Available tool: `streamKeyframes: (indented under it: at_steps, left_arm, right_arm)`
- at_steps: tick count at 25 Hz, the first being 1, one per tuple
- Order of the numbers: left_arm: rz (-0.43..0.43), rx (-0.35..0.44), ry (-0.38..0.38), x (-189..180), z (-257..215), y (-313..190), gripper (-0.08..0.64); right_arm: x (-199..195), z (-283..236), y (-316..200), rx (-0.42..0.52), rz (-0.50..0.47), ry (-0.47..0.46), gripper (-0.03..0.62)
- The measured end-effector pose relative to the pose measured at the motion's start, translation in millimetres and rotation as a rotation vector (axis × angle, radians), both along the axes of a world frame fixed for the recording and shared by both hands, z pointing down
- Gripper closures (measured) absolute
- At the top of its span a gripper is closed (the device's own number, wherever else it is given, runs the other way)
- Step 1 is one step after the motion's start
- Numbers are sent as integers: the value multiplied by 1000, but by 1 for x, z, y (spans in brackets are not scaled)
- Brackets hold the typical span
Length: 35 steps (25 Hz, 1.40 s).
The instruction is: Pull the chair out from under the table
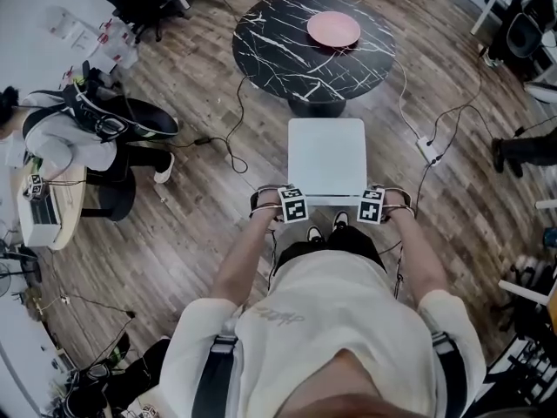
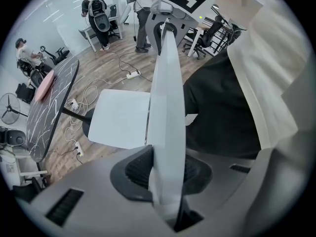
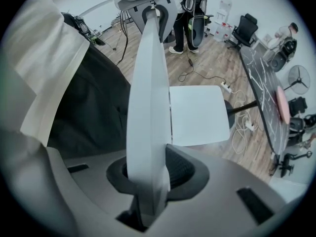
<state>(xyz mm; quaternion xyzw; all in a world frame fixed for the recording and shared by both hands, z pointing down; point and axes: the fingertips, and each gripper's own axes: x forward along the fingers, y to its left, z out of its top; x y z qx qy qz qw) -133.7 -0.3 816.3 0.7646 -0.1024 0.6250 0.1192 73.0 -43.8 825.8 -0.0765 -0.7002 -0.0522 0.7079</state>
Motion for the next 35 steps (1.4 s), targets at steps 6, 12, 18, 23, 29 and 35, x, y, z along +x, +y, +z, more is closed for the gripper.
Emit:
streamKeyframes:
  at_steps: [6,12,18,23,29,35]
  left_arm:
    - [-15,-24,13,9,0,25,465]
    - [-26,-59,19,25,-3,53,462]
    - [-81,-40,35,35,-4,70,462]
    - [-100,-46,39,39,-3,80,462]
    - [-92,-59,37,45,-5,96,462]
    - [-107,-66,43,52,-3,106,460]
  right_arm:
    - [8,0,22,-35,-35,14,500]
    - [23,-4,45,-76,-60,2,495]
    - [32,-4,58,-78,-81,1,495]
    - [35,-3,65,-79,-84,-9,495]
    - [40,-4,79,-84,-93,-6,495]
    - [47,-4,90,-87,-84,-12,494]
